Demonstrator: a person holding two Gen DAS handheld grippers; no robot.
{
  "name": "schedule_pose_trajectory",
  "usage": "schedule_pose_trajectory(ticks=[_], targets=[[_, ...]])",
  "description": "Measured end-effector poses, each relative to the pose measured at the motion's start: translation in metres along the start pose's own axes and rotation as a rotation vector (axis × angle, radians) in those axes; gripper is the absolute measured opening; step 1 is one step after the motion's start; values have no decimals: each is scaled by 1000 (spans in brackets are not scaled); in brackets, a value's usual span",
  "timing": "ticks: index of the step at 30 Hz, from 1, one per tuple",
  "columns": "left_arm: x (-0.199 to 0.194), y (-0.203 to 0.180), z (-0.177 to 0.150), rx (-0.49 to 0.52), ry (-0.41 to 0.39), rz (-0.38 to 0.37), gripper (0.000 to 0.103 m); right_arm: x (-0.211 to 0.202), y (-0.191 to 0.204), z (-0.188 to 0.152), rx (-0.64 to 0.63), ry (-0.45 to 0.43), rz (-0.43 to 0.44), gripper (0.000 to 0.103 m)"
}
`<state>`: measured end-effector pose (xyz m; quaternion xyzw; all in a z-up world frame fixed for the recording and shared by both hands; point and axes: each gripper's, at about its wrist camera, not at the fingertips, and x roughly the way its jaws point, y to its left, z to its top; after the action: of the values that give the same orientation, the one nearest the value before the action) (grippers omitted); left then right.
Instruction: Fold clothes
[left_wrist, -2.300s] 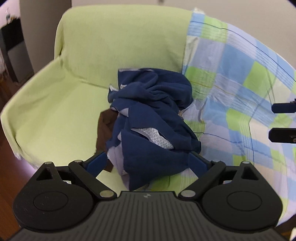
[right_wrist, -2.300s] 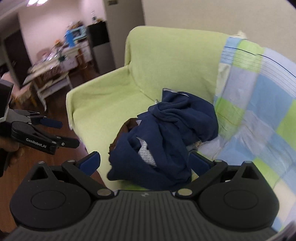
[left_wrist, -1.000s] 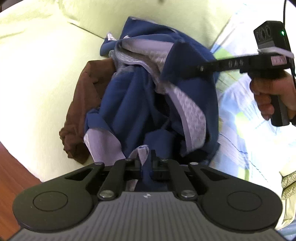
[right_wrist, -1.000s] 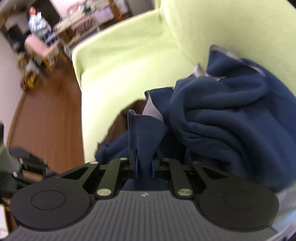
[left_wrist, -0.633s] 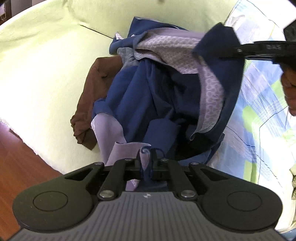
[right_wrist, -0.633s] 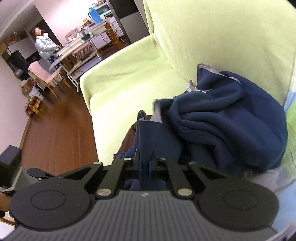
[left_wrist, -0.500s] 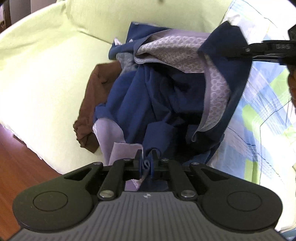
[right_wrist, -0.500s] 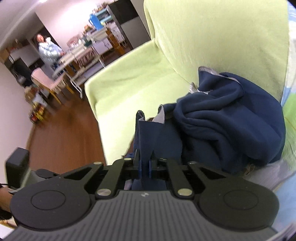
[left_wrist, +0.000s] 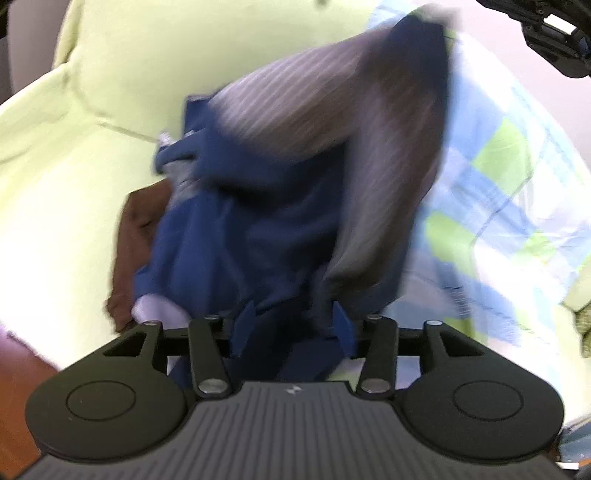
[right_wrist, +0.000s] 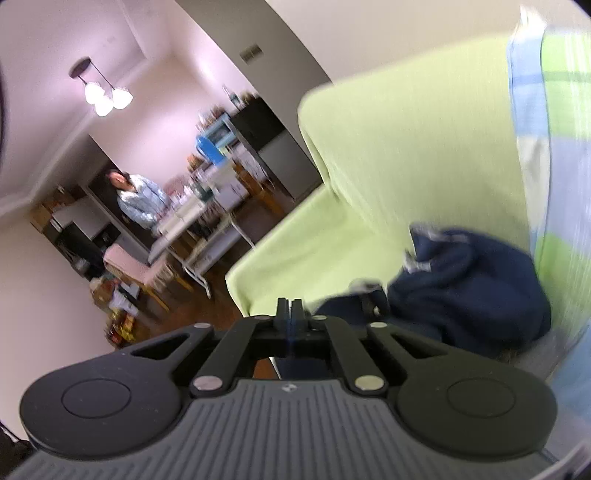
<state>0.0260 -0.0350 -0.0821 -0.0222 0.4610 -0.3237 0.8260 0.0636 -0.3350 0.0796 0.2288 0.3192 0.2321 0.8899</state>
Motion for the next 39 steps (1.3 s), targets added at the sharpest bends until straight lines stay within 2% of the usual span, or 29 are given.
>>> schedule_pose_trajectory(ticks=[4, 7, 10, 12, 13, 16, 19, 22, 25, 26, 28, 29, 31, 32, 34, 36, 38, 39], targets=[[10, -14, 11, 24, -31, -37, 62, -8, -8, -16, -3, 53, -71, 0], [32, -10, 16, -4, -25, -35, 64, 1, -19, -36, -33, 118, -135, 0], [53, 5, 8, -50, 34, 33, 64, 9, -32, -57, -16, 158, -177, 0], [55, 17, -10, -71, 72, 119, 64, 17, -44, -76, 20, 185, -196, 0], [55, 23, -16, -85, 88, 136, 64, 23, -48, -85, 23, 205, -205, 0], [55, 54, -38, -104, 134, 189, 64, 46, -53, -105, -30, 279, -225, 6], [59, 83, -40, -72, 135, 223, 64, 80, -41, -131, -156, 375, -227, 6], [75, 115, -30, 8, 124, 230, 64, 106, -27, -154, -209, 441, -207, 9], [96, 139, -14, 102, 103, 214, 64, 130, -12, -181, -185, 474, -184, 16], [108, 149, -6, 148, 97, 205, 64, 134, -11, -187, -172, 476, -190, 22], [120, 157, 2, 179, 98, 179, 64, 140, -8, -201, -142, 477, -207, 23], [128, 161, 6, 201, 114, 139, 61, 141, -9, -207, -116, 479, -219, 23], [144, 166, 15, 248, 151, 56, 25, 141, -6, -227, -82, 483, -262, 29], [145, 163, 21, 282, 183, -1, 10, 142, -3, -234, -82, 484, -280, 36], [140, 159, 28, 294, 192, -44, 9, 146, 5, -248, -104, 485, -310, 40], [120, 151, 43, 273, 197, -125, 8, 151, 14, -261, -134, 485, -339, 41], [108, 144, 52, 273, 185, -147, 8, 162, 28, -269, -184, 476, -347, 45], [100, 139, 59, 273, 177, -156, 8, 168, 36, -272, -210, 469, -346, 50]])
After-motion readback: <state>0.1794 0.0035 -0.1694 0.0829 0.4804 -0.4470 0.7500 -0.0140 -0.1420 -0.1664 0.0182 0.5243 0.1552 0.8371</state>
